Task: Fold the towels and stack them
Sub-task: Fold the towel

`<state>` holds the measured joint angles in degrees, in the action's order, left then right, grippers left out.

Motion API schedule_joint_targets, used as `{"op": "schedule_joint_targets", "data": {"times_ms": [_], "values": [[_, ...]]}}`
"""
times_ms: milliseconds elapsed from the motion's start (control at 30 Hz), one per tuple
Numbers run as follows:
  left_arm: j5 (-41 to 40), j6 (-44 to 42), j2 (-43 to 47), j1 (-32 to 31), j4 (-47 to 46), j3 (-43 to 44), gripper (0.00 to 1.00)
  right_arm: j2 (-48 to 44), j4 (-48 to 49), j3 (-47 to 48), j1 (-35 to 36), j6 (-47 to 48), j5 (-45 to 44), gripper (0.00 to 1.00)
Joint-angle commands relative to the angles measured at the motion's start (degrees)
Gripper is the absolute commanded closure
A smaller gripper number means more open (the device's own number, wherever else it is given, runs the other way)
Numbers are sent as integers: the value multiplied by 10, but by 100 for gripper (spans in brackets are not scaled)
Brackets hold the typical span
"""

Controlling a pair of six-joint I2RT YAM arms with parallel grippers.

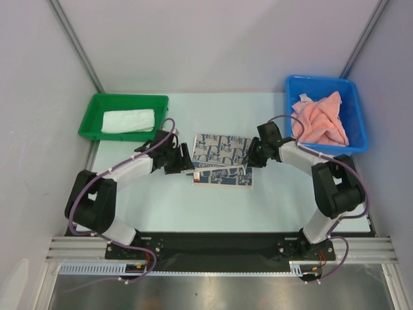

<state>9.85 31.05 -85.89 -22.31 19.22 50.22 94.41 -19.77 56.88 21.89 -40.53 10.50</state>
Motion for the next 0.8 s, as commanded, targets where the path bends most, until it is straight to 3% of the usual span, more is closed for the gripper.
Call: {"op": "schedule_joint_targets", "data": {"times_ms": [0, 300, 767], "values": [[32, 16, -37, 3, -29, 23, 32, 39, 25, 60, 10, 27, -26, 66], [38, 21, -58, -12, -39, -18, 46, 99, -17, 93, 36, 111, -52, 65], [-32, 31, 55, -45, -2, -72, 37, -59, -16, -67, 50, 200, -20, 70]]}}
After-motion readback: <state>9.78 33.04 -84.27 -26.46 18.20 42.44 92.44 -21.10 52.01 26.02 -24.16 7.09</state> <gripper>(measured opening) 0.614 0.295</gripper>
